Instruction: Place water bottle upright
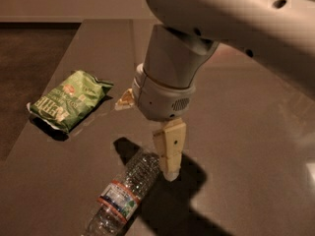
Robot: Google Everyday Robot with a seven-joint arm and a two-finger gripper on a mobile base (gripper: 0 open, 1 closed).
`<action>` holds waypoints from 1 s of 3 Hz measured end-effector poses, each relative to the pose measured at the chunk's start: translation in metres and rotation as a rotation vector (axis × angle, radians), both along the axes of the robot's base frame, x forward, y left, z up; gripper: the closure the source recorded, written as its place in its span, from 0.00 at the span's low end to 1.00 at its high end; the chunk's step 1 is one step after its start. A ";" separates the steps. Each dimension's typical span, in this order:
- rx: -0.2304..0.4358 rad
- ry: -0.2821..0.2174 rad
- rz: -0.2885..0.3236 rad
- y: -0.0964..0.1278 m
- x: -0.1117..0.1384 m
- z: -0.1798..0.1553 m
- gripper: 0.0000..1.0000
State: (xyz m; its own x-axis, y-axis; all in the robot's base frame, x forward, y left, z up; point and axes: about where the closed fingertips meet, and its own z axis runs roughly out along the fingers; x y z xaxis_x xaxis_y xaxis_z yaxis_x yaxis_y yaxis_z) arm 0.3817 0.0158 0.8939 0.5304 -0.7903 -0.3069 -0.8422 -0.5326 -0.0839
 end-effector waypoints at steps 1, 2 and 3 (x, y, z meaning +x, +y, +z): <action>0.000 0.019 0.094 0.024 -0.020 -0.009 0.00; -0.046 0.031 0.173 0.039 -0.041 -0.017 0.00; -0.104 0.052 0.222 0.044 -0.059 -0.029 0.00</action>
Offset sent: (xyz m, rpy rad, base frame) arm -0.0682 0.0533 -0.0300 -0.1254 0.0647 0.2789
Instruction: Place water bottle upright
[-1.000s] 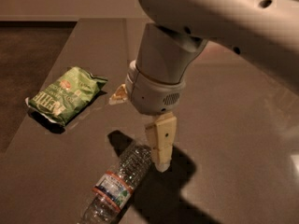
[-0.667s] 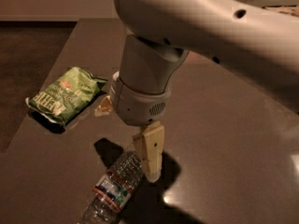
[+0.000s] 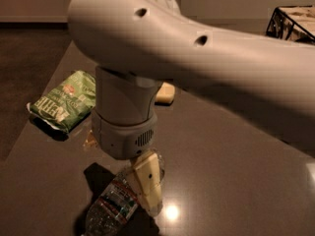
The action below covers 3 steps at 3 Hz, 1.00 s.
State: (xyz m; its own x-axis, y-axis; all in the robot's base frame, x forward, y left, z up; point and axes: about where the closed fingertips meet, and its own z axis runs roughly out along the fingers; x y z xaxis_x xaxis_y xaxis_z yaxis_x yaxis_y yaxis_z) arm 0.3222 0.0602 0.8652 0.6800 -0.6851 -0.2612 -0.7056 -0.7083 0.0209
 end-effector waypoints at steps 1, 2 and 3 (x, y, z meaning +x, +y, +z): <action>-0.031 0.026 0.027 0.002 -0.013 -0.014 0.00; -0.048 0.032 0.029 0.003 -0.019 -0.024 0.19; -0.043 0.026 0.005 0.003 -0.021 -0.027 0.42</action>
Offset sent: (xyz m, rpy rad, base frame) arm -0.0269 0.0006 -0.0385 -0.0790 0.0563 0.0310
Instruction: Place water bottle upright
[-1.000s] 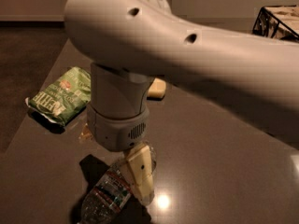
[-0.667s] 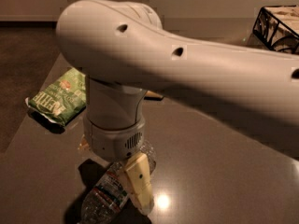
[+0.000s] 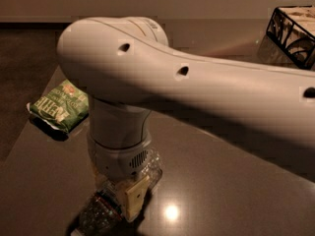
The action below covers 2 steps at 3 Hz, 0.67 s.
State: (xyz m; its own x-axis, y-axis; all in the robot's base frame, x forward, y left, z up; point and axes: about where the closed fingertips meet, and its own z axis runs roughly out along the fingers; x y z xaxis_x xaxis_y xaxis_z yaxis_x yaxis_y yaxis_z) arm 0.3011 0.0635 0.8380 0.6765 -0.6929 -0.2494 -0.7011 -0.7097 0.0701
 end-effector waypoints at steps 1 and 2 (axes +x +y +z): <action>0.043 0.008 -0.036 -0.003 0.003 0.003 0.65; 0.140 0.005 -0.108 -0.013 0.018 0.021 0.88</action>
Offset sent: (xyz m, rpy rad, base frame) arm 0.0401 -0.0308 0.0448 0.2615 0.0145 -0.2054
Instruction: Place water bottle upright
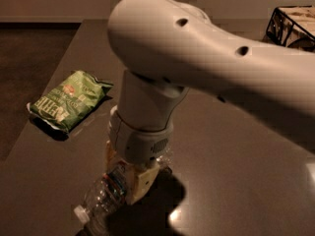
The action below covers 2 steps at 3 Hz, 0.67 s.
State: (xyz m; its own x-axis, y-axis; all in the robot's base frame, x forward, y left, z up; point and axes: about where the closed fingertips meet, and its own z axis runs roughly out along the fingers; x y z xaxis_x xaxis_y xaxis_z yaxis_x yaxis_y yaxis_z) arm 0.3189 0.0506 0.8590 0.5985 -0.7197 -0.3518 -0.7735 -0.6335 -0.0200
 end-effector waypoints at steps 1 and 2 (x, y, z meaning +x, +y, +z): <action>0.126 -0.006 -0.072 -0.008 0.021 0.021 1.00; 0.272 -0.006 -0.121 -0.006 0.044 0.039 1.00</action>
Offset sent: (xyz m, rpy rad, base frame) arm 0.0777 -0.0054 0.0643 0.4704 0.0073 -0.1857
